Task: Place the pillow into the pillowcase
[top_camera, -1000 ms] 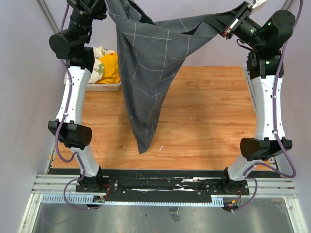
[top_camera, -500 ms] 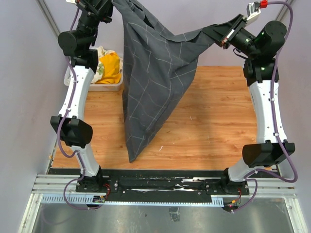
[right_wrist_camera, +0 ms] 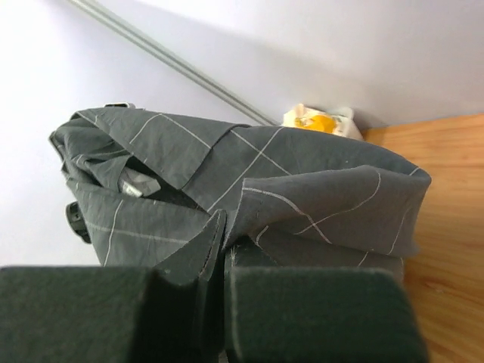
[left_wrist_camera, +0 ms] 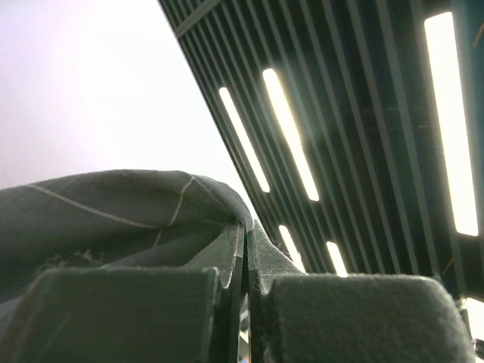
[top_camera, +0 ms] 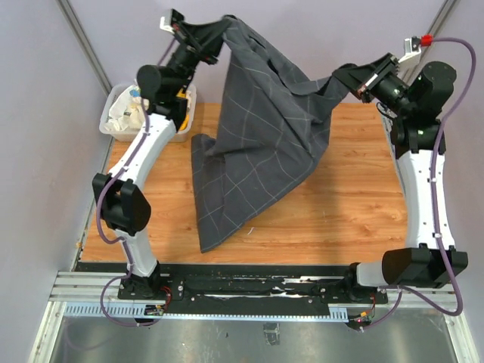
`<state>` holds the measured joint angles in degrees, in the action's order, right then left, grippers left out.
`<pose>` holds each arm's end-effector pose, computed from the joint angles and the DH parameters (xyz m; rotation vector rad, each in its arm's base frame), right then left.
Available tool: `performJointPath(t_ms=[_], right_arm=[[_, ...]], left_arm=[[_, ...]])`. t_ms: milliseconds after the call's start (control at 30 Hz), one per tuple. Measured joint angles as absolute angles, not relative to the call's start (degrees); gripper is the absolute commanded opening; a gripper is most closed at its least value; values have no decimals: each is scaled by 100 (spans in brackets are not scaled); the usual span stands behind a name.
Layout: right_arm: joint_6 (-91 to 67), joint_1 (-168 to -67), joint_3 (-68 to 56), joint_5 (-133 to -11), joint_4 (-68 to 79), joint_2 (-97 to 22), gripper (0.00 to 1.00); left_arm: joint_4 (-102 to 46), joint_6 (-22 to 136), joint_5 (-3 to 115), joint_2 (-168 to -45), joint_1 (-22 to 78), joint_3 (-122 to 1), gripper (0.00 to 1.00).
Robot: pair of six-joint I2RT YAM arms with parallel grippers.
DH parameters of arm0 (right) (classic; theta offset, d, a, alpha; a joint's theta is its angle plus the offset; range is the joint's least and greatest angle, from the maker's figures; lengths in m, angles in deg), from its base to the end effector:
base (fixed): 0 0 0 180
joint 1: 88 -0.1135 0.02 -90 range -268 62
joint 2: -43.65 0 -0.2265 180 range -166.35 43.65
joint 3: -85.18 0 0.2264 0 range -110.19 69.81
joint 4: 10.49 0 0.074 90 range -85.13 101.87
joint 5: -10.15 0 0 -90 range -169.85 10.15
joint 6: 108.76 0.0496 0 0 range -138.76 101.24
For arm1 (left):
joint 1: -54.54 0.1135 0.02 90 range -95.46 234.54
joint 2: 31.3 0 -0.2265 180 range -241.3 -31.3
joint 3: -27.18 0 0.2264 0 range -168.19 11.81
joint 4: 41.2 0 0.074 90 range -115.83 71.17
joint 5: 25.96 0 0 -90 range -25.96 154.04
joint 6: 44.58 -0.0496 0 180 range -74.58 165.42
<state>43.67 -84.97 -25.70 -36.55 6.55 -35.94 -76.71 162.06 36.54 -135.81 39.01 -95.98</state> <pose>0.2807 0.0192 0.4810 0.1520 1.5251 1.3403 0.3411 -0.1185 0.5008 -0.2303 0.9639 -2.3124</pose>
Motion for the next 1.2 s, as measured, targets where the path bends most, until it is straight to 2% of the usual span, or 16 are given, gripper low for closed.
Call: performJointPath(t_ms=[300, 433, 500, 533, 600, 633, 667, 767, 900, 1000, 1033, 1067, 1200], right_arm=[[3720, -7761, -1437, -4004, 1483, -2846, 1], [3333, -7444, -812, -4358, 1914, -2431, 9], [3150, -7407, -598, -4564, 2119, -2276, 6], [3016, -7385, -498, -4675, 2226, -2199, 9], [2820, -7365, -345, -4857, 2379, -2092, 35], [2732, -7354, -292, -4946, 2454, -2060, 46], [2630, -7348, -255, -5045, 2523, -2033, 51], [2415, -7343, -224, -5318, 2773, -2027, 56], [2289, -7341, -227, -5464, 2943, -2027, 58], [2238, -7328, -268, -5488, 3028, -2029, 58], [2230, -7319, -283, -5488, 3035, -2029, 58], [2223, -7313, -301, -5484, 3041, -2029, 58], [2221, -7308, -305, -5445, 3041, -2031, 59]], left_arm=[[-8105, 15897, 3772, -14317, 2795, -9270, 0], [-8366, 15865, 3912, -14960, 2369, -9268, 0], [-8505, 15880, 3977, -15312, 2172, -9268, 0], [-8569, 15891, 4008, -15513, 2069, -9266, 0], [-8654, 15924, 4049, -15849, 1907, -9250, 0], [-8698, 15932, 4056, -16011, 1835, -9244, 0], [-8711, 15946, 4058, -16131, 1778, -9235, 1], [-8707, 15963, 4043, -16475, 1660, -9231, 11], [-8556, 15965, 3907, -16634, 1713, -9465, 34], [-7795, 15598, 3418, -16671, 1835, -10315, 51], [-7343, 15355, 3243, -16673, 1879, -10726, 62], [-6882, 15073, 3094, -16673, 1923, -11143, 67], [-5732, 14269, 2744, -16597, 2084, -12243, 73]])
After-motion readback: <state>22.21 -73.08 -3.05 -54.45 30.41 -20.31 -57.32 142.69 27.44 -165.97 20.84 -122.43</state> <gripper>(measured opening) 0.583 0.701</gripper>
